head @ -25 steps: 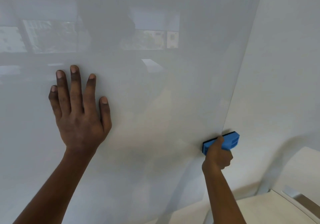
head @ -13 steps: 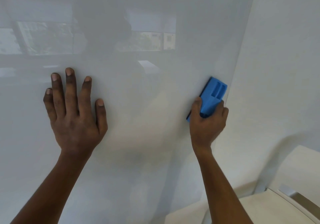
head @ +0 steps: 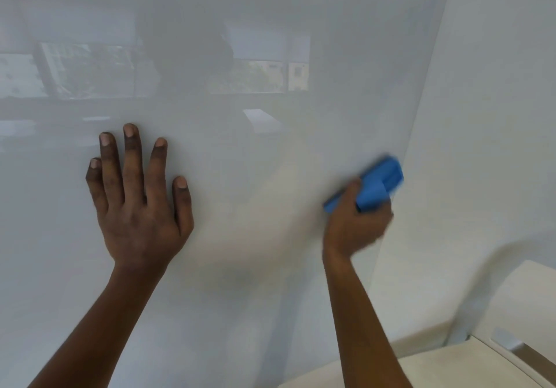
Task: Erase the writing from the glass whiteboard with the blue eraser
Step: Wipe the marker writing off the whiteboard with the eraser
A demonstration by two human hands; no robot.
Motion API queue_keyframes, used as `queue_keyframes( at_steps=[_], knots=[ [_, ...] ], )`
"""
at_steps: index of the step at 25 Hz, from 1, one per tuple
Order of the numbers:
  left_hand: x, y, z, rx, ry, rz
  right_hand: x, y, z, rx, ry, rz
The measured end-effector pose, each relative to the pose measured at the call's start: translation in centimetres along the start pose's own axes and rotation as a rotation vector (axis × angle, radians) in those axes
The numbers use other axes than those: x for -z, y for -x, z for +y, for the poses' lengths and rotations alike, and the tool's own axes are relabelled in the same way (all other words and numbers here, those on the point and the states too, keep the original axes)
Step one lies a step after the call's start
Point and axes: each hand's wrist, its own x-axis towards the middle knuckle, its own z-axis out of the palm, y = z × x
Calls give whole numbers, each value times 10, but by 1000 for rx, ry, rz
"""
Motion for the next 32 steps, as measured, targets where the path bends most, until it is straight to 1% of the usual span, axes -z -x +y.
queue_keyframes(
  at_steps=[1,2,4,6,7,8,9,10,12,14,16,17,18,19,20,21,22,25,27,28,29,30,31,32],
  knots=[
    [0,0,0,-2,4,-3,-11,18,-24,209,-4,-92],
    [1,0,-1,-2,10,-5,-18,39,-44,405,52,-192],
    [1,0,-3,-4,23,-9,-20,76,-58,726,156,-351],
    [1,0,-5,-10,27,-10,-10,89,-39,956,210,-446],
    [2,0,-6,-11,27,-10,-3,84,-24,1037,234,-467],
    [2,0,-6,-11,30,-10,5,73,-8,1088,259,-476],
    [2,0,-6,-10,34,-10,13,58,7,1098,278,-474],
    [2,0,-5,-10,38,-11,20,41,20,1059,292,-459],
    [2,0,-5,-8,33,-11,34,5,41,858,313,-379],
    [1,0,-4,-4,21,-9,43,-29,59,553,273,-250],
    [1,1,-2,-4,14,-9,46,-55,74,184,205,-98],
    [0,1,-2,-5,12,-10,47,-59,78,-7,185,-47],
    [0,1,-1,-5,9,-11,48,-57,82,-152,193,-24],
    [0,1,-1,-4,6,-12,49,-47,85,-212,218,-24],
    [0,1,-1,-2,4,-11,51,-31,86,-171,242,-45],
    [-1,1,-1,1,2,-8,53,-11,86,-44,249,-102],
    [-1,1,0,2,-1,-5,57,12,84,125,257,-193],
    [-1,0,-1,2,0,-1,71,70,92,577,394,-564],
    [0,0,-2,-6,5,-2,77,85,106,971,491,-732],
    [0,0,-3,-13,4,-2,77,82,108,1168,507,-782],
    [0,0,-4,-17,3,-1,75,72,108,1327,509,-811],
    [0,0,-5,-18,2,0,73,60,106,1435,510,-821],
    [0,0,-5,-18,6,1,71,44,105,1484,510,-804],
    [1,1,-5,-16,12,0,71,27,103,1455,504,-764]
  ],
)
